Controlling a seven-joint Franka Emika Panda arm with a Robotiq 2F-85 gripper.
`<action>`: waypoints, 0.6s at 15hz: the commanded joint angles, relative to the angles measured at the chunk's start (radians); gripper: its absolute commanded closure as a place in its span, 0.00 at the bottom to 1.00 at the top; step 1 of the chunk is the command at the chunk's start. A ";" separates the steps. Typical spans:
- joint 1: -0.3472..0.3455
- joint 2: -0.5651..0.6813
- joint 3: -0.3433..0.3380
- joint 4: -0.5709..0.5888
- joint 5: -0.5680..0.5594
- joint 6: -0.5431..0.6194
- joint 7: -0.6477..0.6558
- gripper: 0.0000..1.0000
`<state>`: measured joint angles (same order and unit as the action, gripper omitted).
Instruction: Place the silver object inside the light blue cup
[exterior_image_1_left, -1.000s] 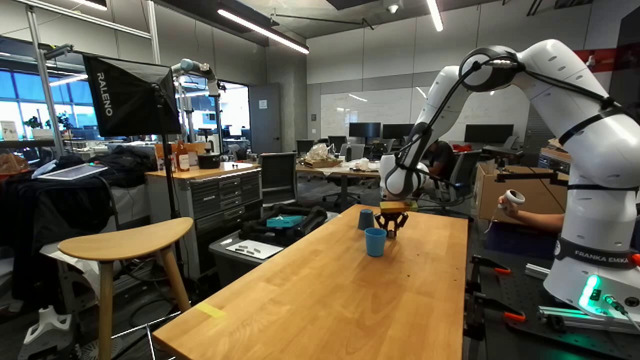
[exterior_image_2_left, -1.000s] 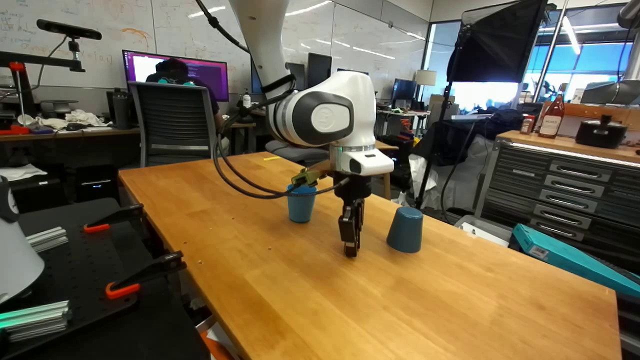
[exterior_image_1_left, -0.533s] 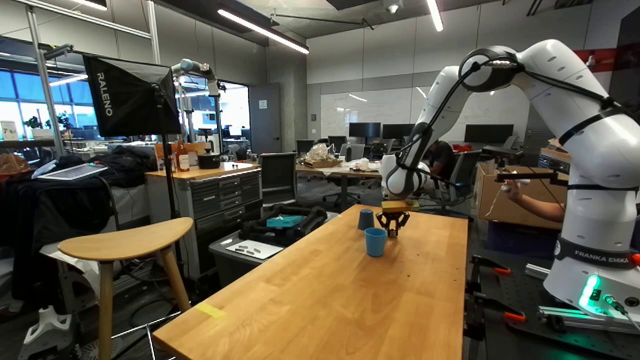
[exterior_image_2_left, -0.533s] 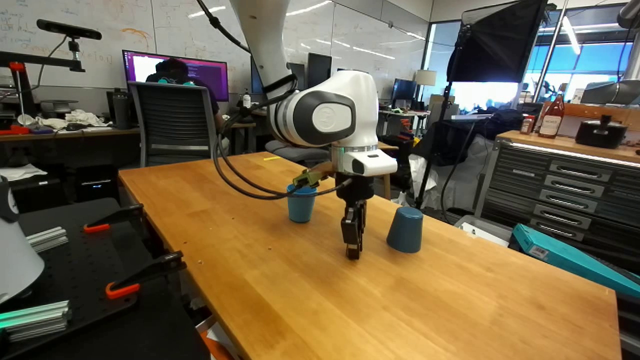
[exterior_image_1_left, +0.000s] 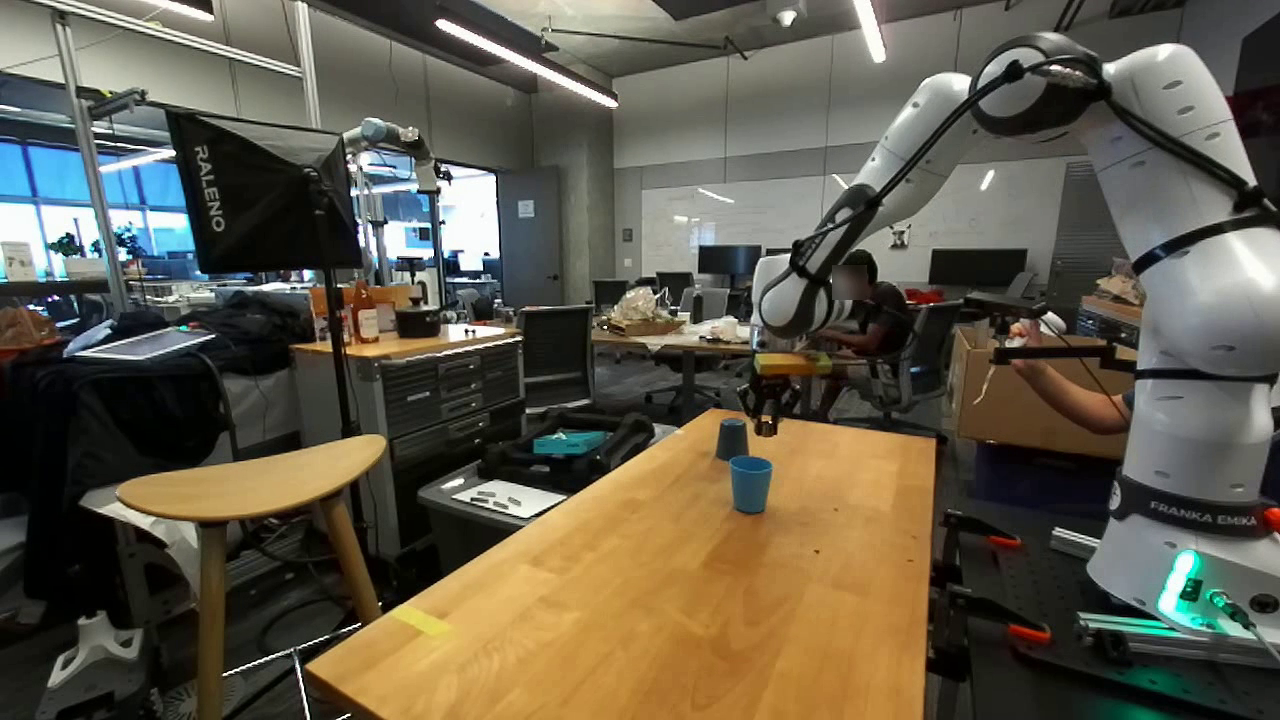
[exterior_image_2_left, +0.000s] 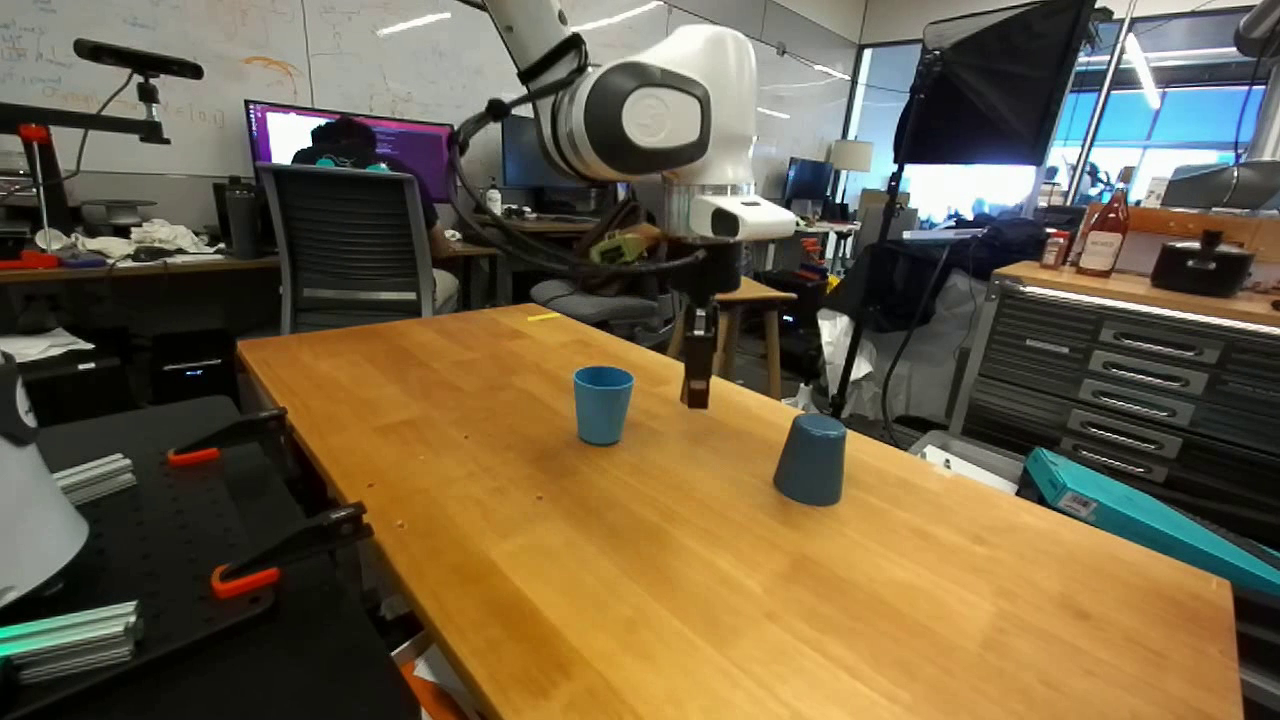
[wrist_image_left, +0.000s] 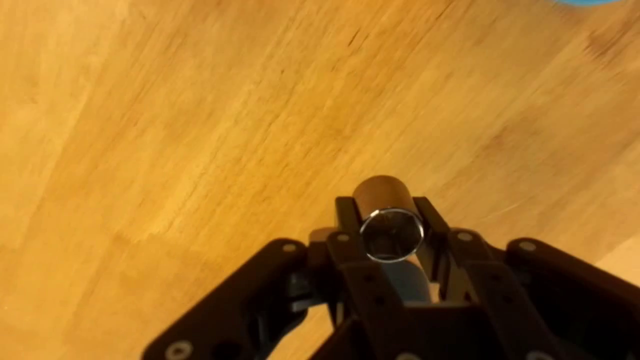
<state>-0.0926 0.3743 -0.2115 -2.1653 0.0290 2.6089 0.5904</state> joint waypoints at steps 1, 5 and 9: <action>-0.009 -0.112 0.062 -0.018 0.098 -0.157 -0.132 0.89; 0.016 -0.134 0.100 -0.044 0.130 -0.224 -0.162 0.89; 0.043 -0.102 0.137 -0.082 0.161 -0.196 -0.155 0.89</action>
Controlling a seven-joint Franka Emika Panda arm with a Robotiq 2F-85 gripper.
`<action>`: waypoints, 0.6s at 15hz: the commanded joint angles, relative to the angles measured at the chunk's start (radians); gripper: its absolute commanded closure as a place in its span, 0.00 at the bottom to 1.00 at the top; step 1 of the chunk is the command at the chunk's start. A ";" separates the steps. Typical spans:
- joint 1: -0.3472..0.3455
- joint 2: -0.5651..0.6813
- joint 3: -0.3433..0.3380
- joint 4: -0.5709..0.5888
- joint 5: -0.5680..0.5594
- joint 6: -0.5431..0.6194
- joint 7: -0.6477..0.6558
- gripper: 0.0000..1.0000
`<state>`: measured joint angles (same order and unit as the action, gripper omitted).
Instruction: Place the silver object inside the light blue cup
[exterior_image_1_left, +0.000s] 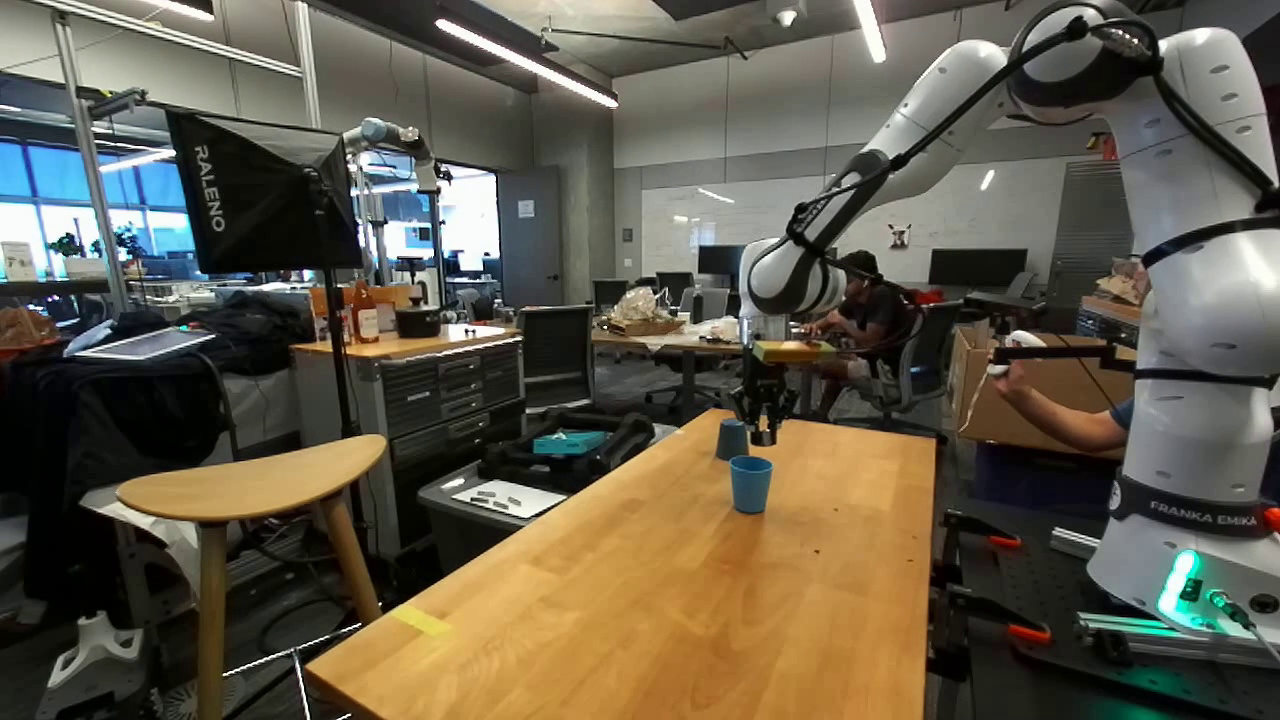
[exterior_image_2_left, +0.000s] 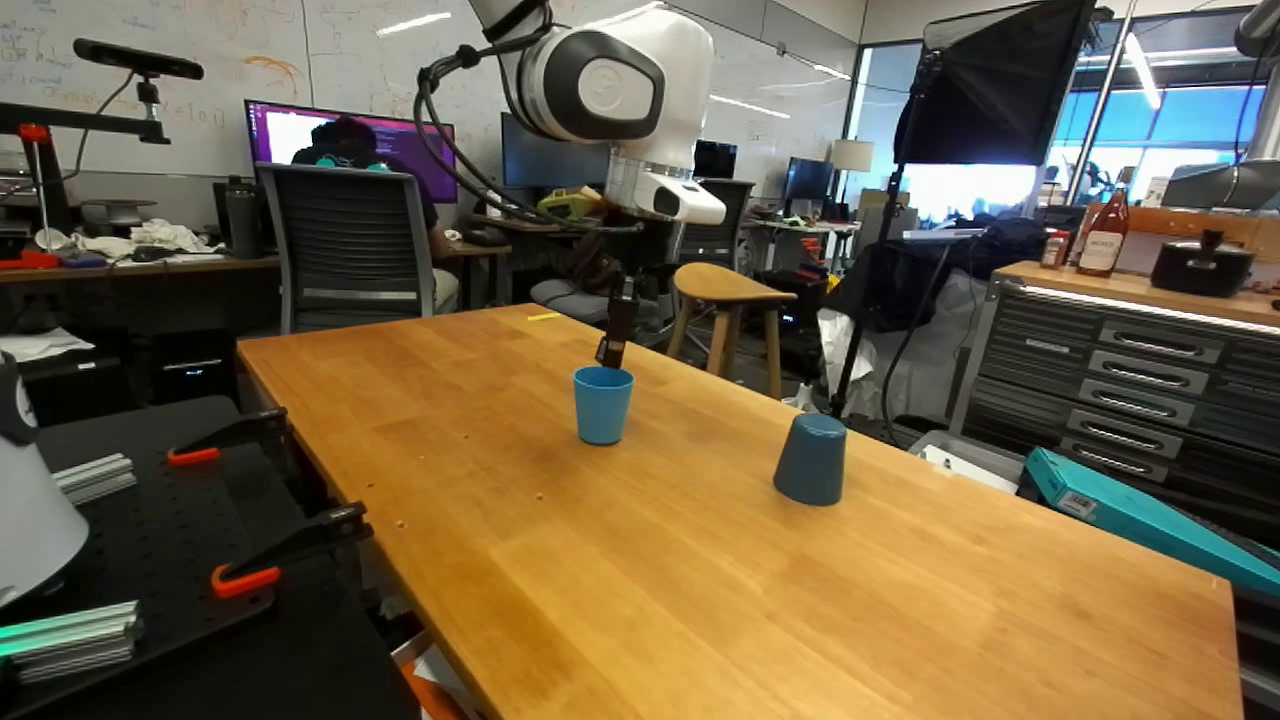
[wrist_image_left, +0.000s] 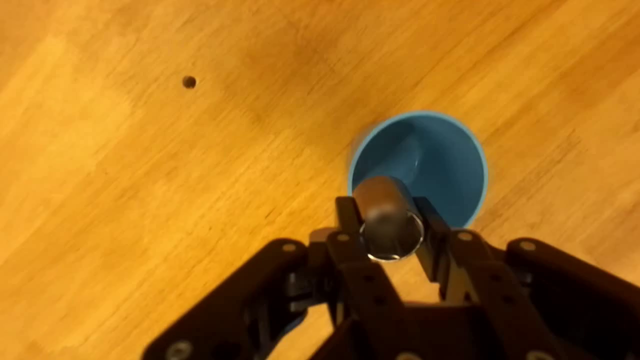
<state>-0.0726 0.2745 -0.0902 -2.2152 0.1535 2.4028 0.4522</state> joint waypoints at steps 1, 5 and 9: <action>0.027 0.013 0.022 -0.026 0.042 0.008 -0.019 0.89; 0.046 0.027 0.028 -0.010 0.048 0.010 -0.012 0.89; 0.056 0.026 0.026 -0.013 0.051 0.027 0.006 0.89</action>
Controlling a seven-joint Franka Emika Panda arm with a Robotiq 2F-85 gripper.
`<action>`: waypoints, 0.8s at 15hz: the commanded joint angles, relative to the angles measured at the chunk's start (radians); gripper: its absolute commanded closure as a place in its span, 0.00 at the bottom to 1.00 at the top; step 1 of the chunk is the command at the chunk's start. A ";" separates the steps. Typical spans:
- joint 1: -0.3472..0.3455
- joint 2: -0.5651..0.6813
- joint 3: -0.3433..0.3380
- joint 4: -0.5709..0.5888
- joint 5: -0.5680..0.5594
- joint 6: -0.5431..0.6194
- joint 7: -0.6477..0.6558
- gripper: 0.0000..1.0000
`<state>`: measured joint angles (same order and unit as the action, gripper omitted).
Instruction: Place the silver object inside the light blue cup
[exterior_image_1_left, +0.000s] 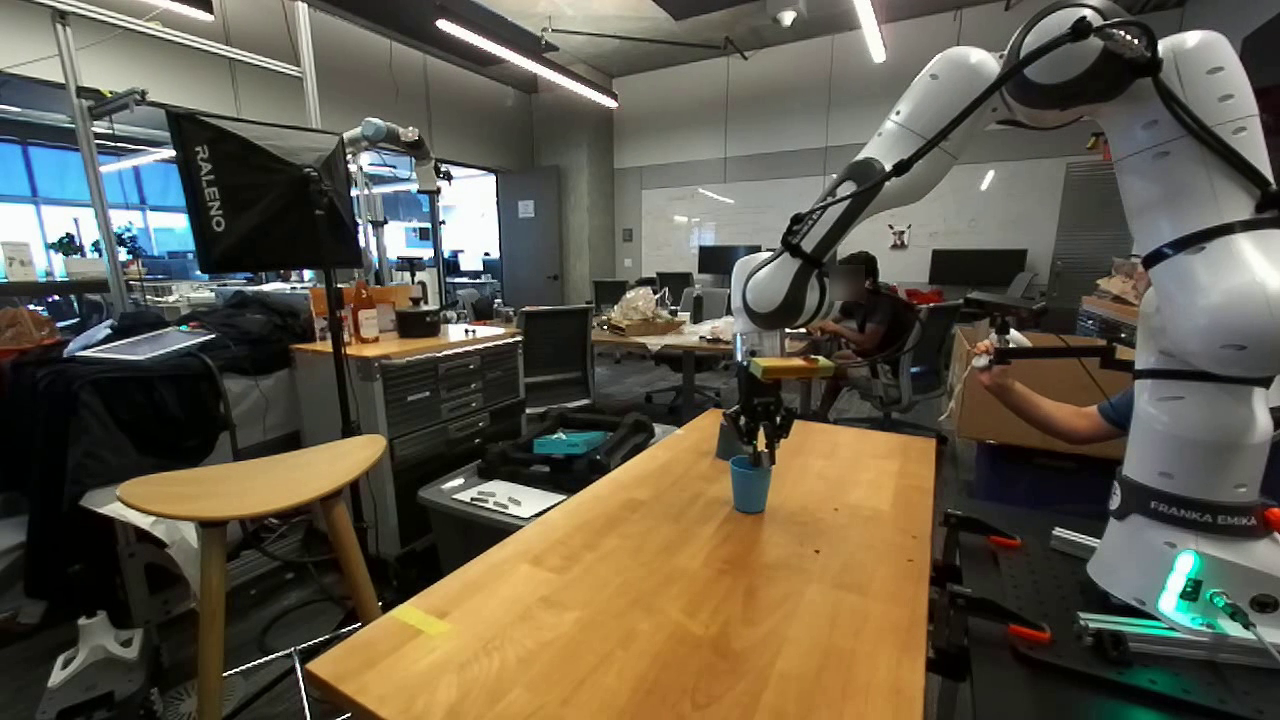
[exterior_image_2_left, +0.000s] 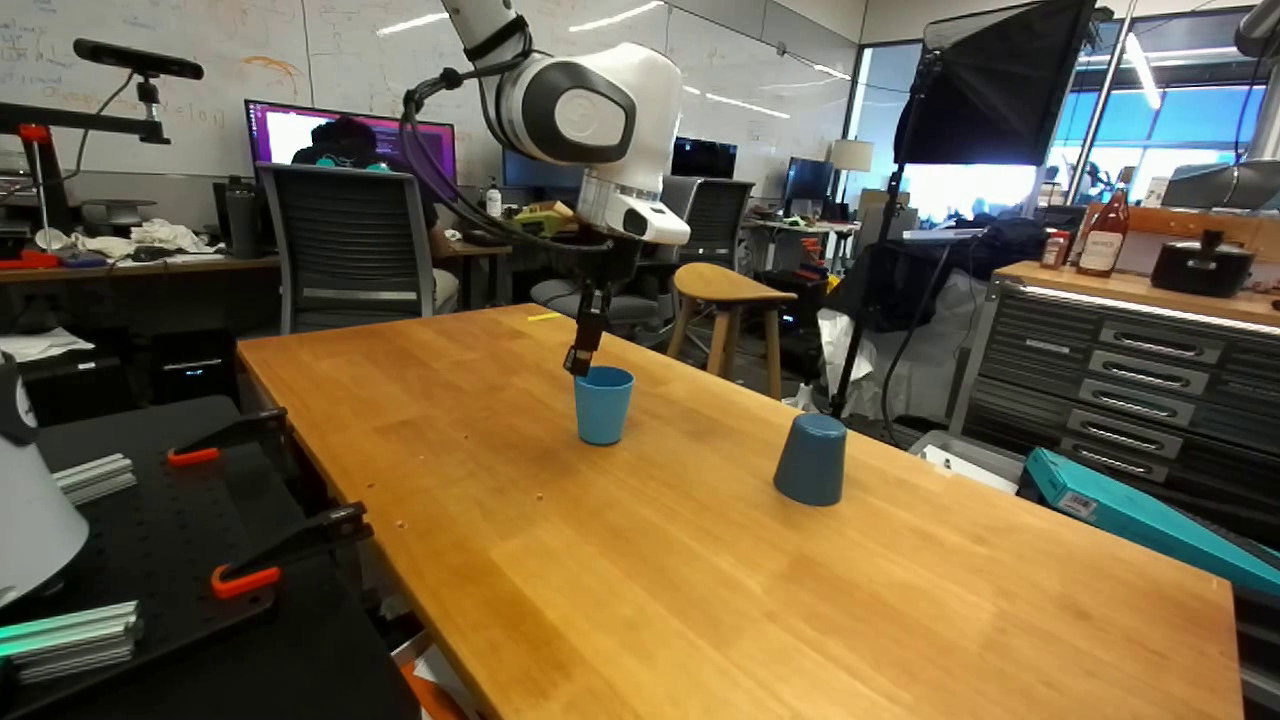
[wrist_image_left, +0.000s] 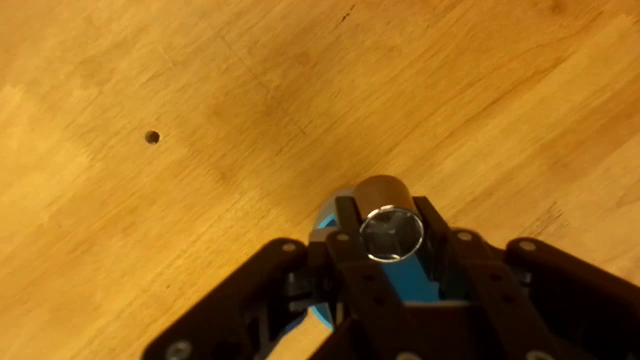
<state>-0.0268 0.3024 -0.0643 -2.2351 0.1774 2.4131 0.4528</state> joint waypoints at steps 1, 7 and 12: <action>0.013 0.001 0.000 0.003 0.025 0.027 0.011 0.89; 0.034 0.044 -0.020 -0.005 -0.008 0.181 0.053 0.89; 0.046 0.081 -0.033 0.002 -0.016 0.204 0.070 0.43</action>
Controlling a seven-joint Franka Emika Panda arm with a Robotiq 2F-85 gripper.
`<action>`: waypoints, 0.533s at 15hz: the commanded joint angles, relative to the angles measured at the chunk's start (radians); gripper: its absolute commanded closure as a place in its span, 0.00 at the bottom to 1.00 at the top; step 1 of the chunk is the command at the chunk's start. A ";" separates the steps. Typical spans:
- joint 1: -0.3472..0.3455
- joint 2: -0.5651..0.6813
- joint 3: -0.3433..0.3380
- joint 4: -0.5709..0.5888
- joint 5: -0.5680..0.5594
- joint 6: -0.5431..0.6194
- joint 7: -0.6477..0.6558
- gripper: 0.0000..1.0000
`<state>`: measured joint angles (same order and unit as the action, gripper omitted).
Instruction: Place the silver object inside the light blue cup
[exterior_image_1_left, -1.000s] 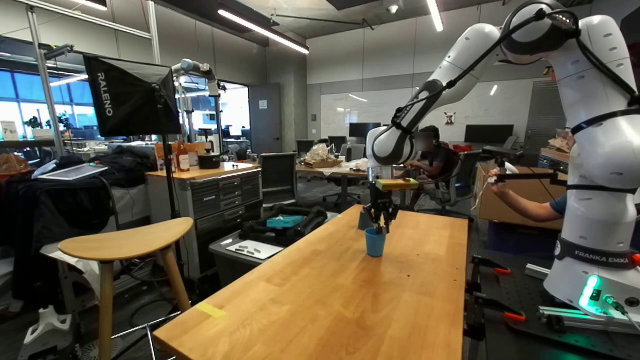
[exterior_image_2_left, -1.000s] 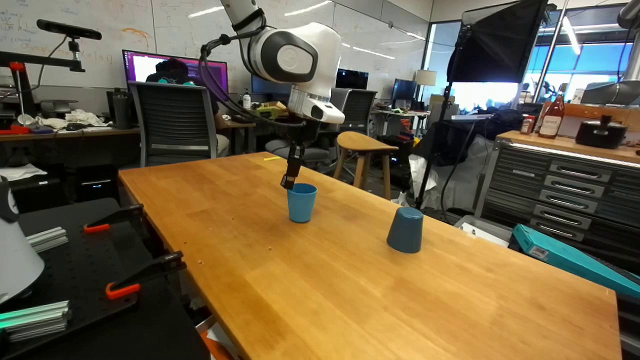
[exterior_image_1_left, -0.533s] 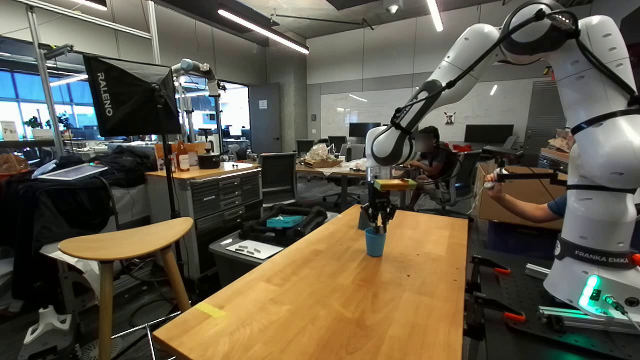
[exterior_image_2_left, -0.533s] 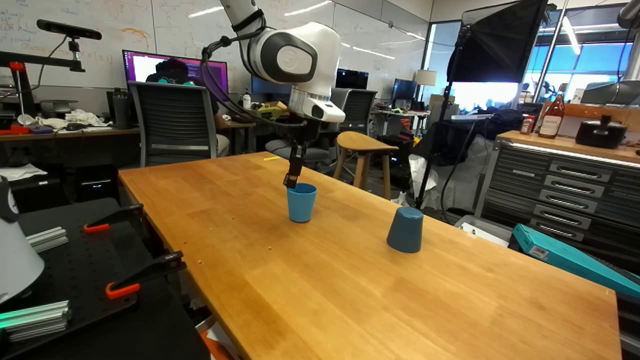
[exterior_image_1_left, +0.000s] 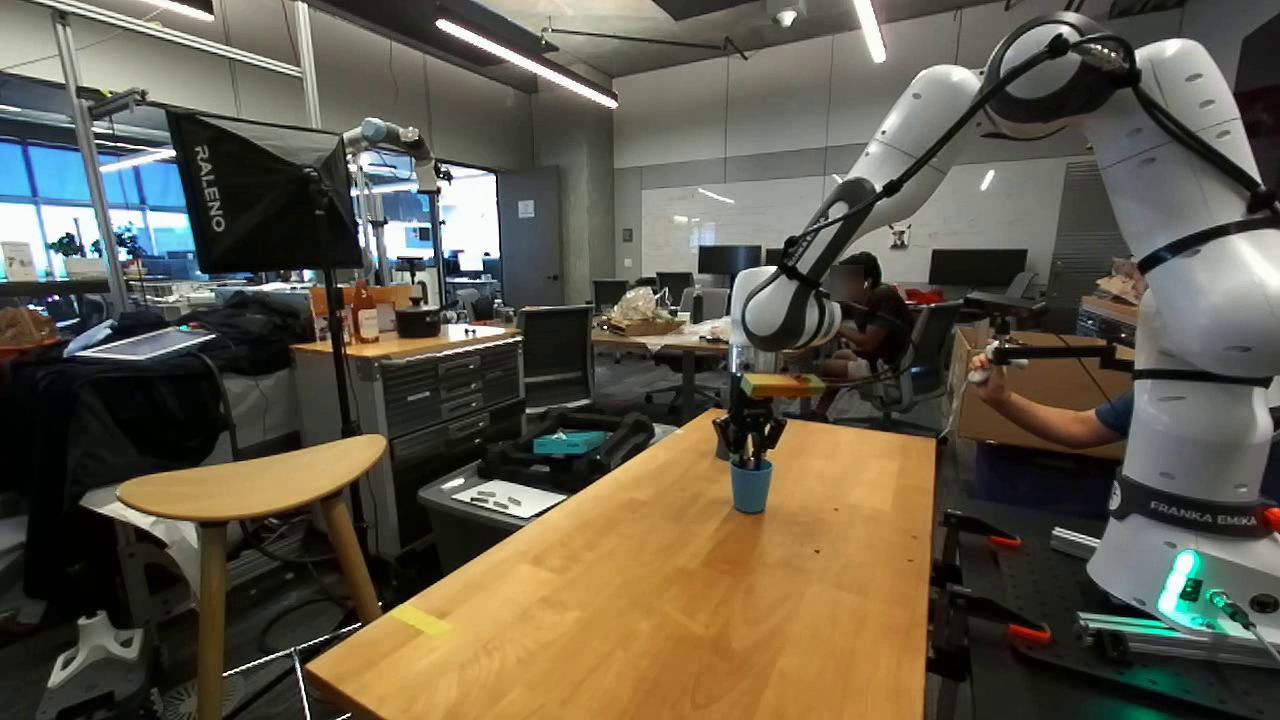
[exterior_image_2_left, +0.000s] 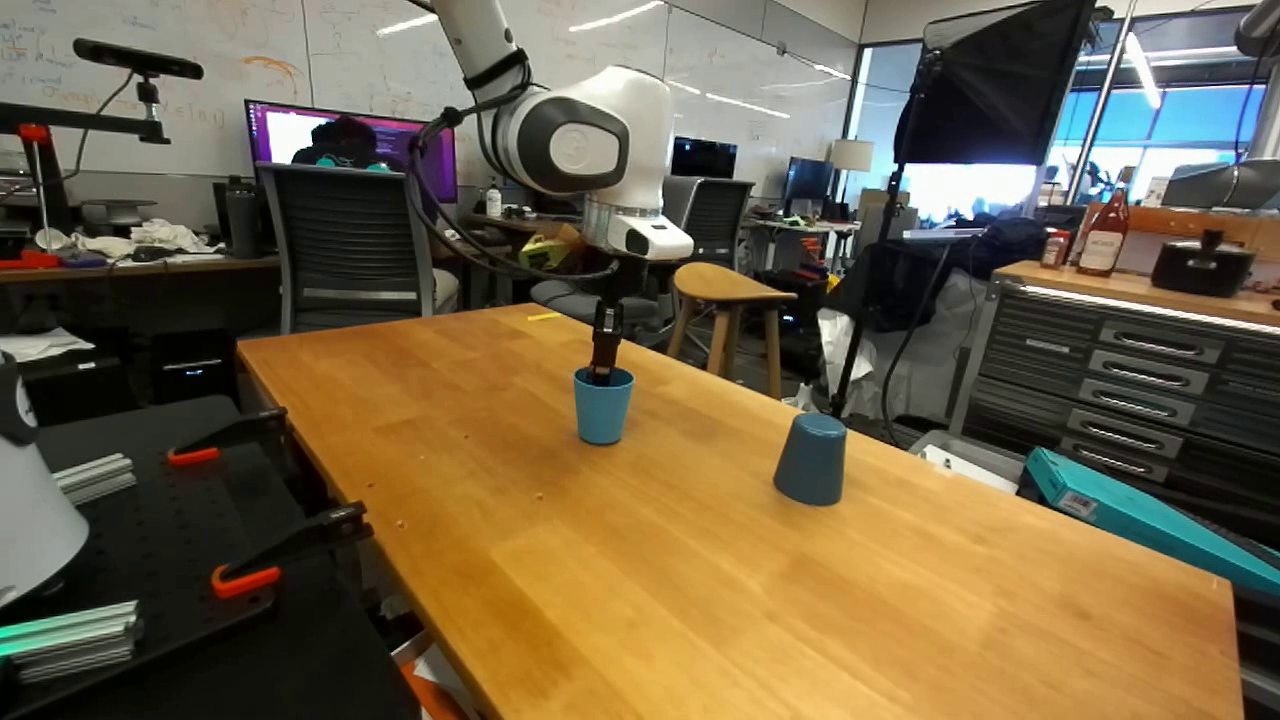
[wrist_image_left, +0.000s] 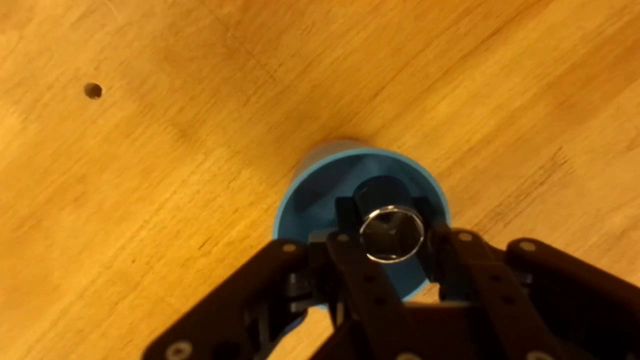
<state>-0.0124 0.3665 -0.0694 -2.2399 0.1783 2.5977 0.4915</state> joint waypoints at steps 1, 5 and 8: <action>0.033 0.016 -0.032 0.006 -0.019 0.012 0.034 0.39; 0.038 -0.017 -0.049 -0.012 -0.039 -0.003 0.028 0.69; 0.027 -0.048 -0.057 -0.010 -0.037 -0.027 0.016 0.93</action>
<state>0.0036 0.3713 -0.1019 -2.2396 0.1595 2.5990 0.5016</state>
